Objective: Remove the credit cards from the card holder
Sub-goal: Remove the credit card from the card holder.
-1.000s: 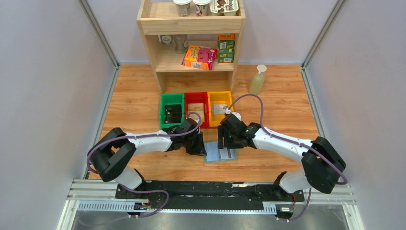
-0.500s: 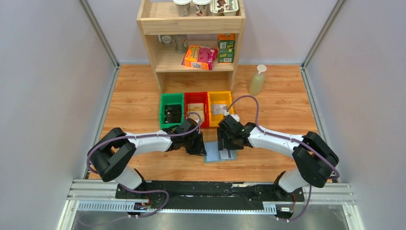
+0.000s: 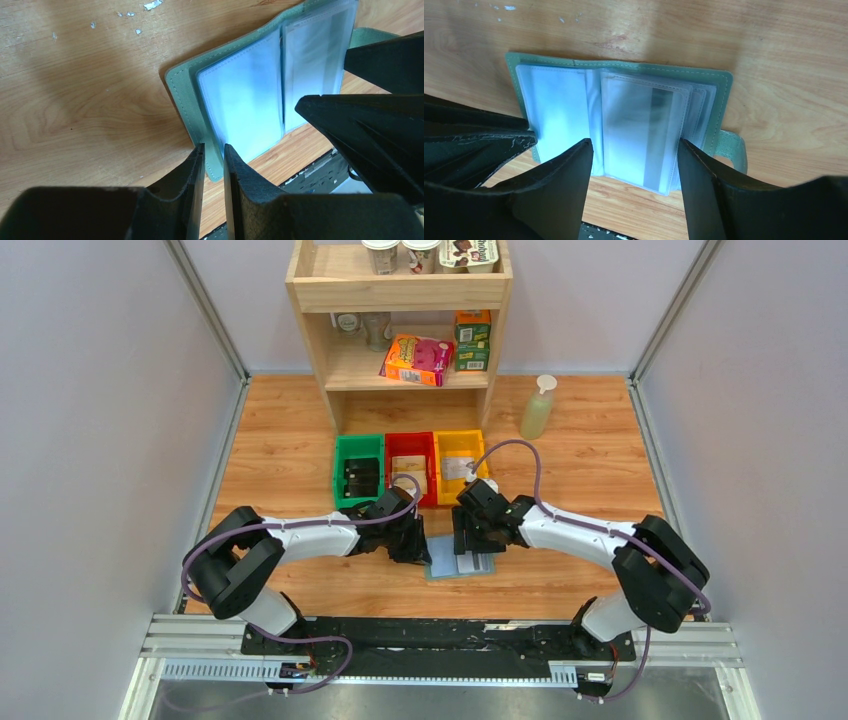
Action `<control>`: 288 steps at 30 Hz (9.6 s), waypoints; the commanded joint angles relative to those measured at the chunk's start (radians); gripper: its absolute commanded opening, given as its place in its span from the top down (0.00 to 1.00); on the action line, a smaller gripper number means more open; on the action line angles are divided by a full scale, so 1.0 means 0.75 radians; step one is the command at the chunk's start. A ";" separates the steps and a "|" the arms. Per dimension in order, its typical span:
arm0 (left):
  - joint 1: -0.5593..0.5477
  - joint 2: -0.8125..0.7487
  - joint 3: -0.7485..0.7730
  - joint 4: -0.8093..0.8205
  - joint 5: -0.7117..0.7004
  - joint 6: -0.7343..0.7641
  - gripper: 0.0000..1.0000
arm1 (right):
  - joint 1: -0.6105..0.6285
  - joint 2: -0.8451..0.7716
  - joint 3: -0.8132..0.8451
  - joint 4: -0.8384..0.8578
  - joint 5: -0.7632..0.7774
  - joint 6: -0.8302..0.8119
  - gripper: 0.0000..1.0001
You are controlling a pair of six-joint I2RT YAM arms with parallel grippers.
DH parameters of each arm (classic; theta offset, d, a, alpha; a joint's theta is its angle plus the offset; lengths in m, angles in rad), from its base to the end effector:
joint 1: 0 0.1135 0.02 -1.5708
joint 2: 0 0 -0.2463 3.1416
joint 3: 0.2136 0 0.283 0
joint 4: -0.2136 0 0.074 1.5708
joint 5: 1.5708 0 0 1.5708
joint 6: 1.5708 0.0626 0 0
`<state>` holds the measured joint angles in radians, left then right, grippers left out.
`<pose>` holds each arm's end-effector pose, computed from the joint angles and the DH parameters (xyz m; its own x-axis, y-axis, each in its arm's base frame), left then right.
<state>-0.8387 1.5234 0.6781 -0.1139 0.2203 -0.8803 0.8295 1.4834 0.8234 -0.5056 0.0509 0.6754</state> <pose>0.1999 -0.2429 0.0818 -0.9728 -0.0430 -0.2278 0.0938 0.8255 -0.5566 0.2100 0.2247 0.1112 -0.9364 -0.0982 -0.3369 -0.1763 0.9617 0.2100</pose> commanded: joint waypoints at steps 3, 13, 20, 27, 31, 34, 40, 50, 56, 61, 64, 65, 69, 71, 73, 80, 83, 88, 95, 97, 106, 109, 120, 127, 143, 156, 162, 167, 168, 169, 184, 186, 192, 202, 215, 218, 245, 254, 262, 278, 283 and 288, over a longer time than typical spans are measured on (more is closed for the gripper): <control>-0.017 0.020 0.041 0.015 0.019 0.022 0.72 | 0.005 -0.094 0.047 0.065 -0.109 -0.009 0.36; -0.017 0.022 0.041 0.015 0.021 0.022 0.72 | 0.000 -0.164 0.023 0.146 -0.207 -0.005 0.34; -0.017 0.020 0.035 0.019 0.023 0.020 0.72 | 0.003 -0.168 -0.010 0.200 -0.246 0.016 0.37; -0.017 0.022 0.033 0.021 0.027 0.018 0.72 | 0.000 -0.176 -0.020 0.216 -0.244 0.020 0.47; -0.017 0.022 0.033 0.025 0.027 0.018 0.72 | 0.000 -0.182 -0.032 0.226 -0.240 0.022 0.58; -0.017 0.020 0.033 0.025 0.027 0.018 0.72 | -0.002 -0.186 -0.049 0.247 -0.234 0.026 0.66; -0.017 0.020 0.033 0.023 0.029 0.018 0.72 | -0.014 -0.166 -0.079 0.257 -0.213 0.036 0.90; -0.019 0.020 0.033 0.025 0.029 0.016 0.72 | -0.044 -0.184 -0.122 0.335 -0.301 0.059 0.72; -0.019 0.020 0.031 0.025 0.029 0.016 0.72 | -0.073 -0.190 -0.149 0.357 -0.330 0.067 0.70; -0.019 0.022 0.037 0.021 0.029 0.018 0.72 | -0.075 -0.202 -0.155 0.392 -0.373 0.067 0.65; -0.019 0.016 0.037 0.015 0.025 0.020 0.72 | -0.075 -0.188 -0.153 0.402 -0.385 0.069 0.64; -0.019 0.010 0.037 0.013 0.017 0.020 0.72 | -0.077 -0.184 -0.153 0.404 -0.385 0.071 0.64; -0.017 -0.023 0.035 -0.006 -0.009 0.026 0.72 | -0.092 -0.166 -0.167 0.412 -0.385 0.095 0.67; -0.019 -0.035 0.033 -0.010 -0.016 0.026 0.72 | -0.100 -0.166 -0.177 0.416 -0.383 0.106 0.70; -0.019 -0.043 0.033 -0.014 -0.022 0.024 0.72 | -0.108 -0.168 -0.188 0.419 -0.383 0.116 0.71; -0.019 -0.041 0.033 -0.012 -0.022 0.024 0.72 | -0.128 -0.200 -0.214 0.437 -0.409 0.116 0.65; -0.019 -0.039 0.033 -0.012 -0.018 0.024 0.72 | -0.132 -0.217 -0.227 0.445 -0.414 0.120 0.64; -0.019 -0.037 0.031 -0.012 -0.016 0.022 0.72 | -0.155 -0.237 -0.255 0.498 -0.460 0.140 0.66; -0.019 -0.033 0.029 -0.006 -0.009 0.020 0.71 | -0.175 -0.245 -0.280 0.545 -0.497 0.167 0.71; -0.019 -0.033 0.027 -0.004 -0.009 0.020 0.71 | -0.181 -0.247 -0.288 0.558 -0.504 0.171 0.72; -0.019 -0.029 0.029 0.000 -0.003 0.020 0.71 | -0.198 -0.266 -0.304 0.590 -0.530 0.188 0.77; -0.017 -0.031 0.029 0.000 -0.001 0.020 0.71 | -0.200 -0.258 -0.308 0.601 -0.542 0.192 0.78; -0.019 -0.035 0.027 0.000 -0.003 0.018 0.71 | -0.202 -0.243 -0.327 0.650 -0.575 0.208 0.94; -0.017 -0.035 0.029 0.000 -0.005 0.020 0.71 | -0.204 -0.221 -0.323 0.723 -0.630 0.218 1.00; -0.019 -0.029 0.035 -0.004 -0.003 0.024 0.71 | -0.204 -0.123 -0.343 0.825 -0.677 0.243 0.96; -0.019 -0.043 0.027 -0.012 -0.011 0.020 0.71 | -0.249 -0.188 -0.333 0.603 -0.577 0.194 1.00; -0.015 -0.113 0.022 -0.061 -0.060 0.026 0.69 | -0.298 -0.268 -0.304 0.331 -0.369 0.092 0.89; -0.015 -0.182 0.031 -0.118 -0.101 0.045 0.61 | -0.298 -0.305 -0.251 0.188 -0.258 0.049 0.76; -0.017 -0.192 0.037 -0.118 -0.104 0.049 0.61 | -0.298 -0.317 -0.239 0.161 -0.230 0.042 0.76; -0.017 -0.195 0.043 -0.124 -0.104 0.051 0.60 | -0.298 -0.329 -0.231 0.137 -0.199 0.030 0.76; -0.046 0.020 0.253 0.041 0.068 0.032 0.60 | -0.306 -0.401 -0.241 0.122 -0.139 -0.091 0.63; -0.050 0.092 0.307 0.064 0.095 0.034 0.61 | -0.325 -0.378 -0.263 0.175 -0.188 -0.089 0.63; -0.054 0.278 0.409 0.099 0.142 0.041 0.65 | -0.417 -0.338 -0.363 0.351 -0.379 -0.066 0.53; -0.052 0.382 0.411 0.101 0.164 0.041 0.73 | -0.433 -0.270 -0.439 0.541 -0.581 -0.003 0.54; -0.054 0.335 0.386 -0.038 0.062 0.126 0.94 | -0.431 -0.278 -0.560 0.952 -0.784 0.173 0.67; -0.052 0.313 0.376 -0.077 0.028 0.153 0.99 | -0.433 -0.272 -0.578 1.022 -0.806 0.200 0.69; -0.058 0.231 0.292 -0.126 -0.022 0.163 1.00 | -0.425 -0.015 -0.587 1.271 -0.906 0.273 0.76; -0.068 0.264 0.305 -0.118 -0.007 0.163 1.00 | -0.382 0.100 -0.552 1.420 -0.949 0.357 0.72; -0.068 0.268 0.321 -0.171 -0.046 0.202 1.00 | -0.380 0.086 -0.564 1.523 -1.031 0.411 0.78; -0.068 0.243 0.421 -0.312 -0.179 0.288 1.00 | -0.343 0.018 -0.527 1.259 -1.019 0.241 0.90; -0.068 0.247 0.403 -0.280 -0.136 0.276 1.00 | -0.329 0.080 -0.519 1.304 -0.994 0.257 0.80; -0.068 0.262 0.370 -0.253 -0.108 0.261 1.00 | -0.327 0.113 -0.525 1.345 -0.978 0.282 0.82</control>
<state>-0.8822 1.6997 0.9592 -0.3798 0.1257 -0.6853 0.5476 1.5394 0.4068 0.4488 -0.6518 0.8726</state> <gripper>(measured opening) 0.006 0.201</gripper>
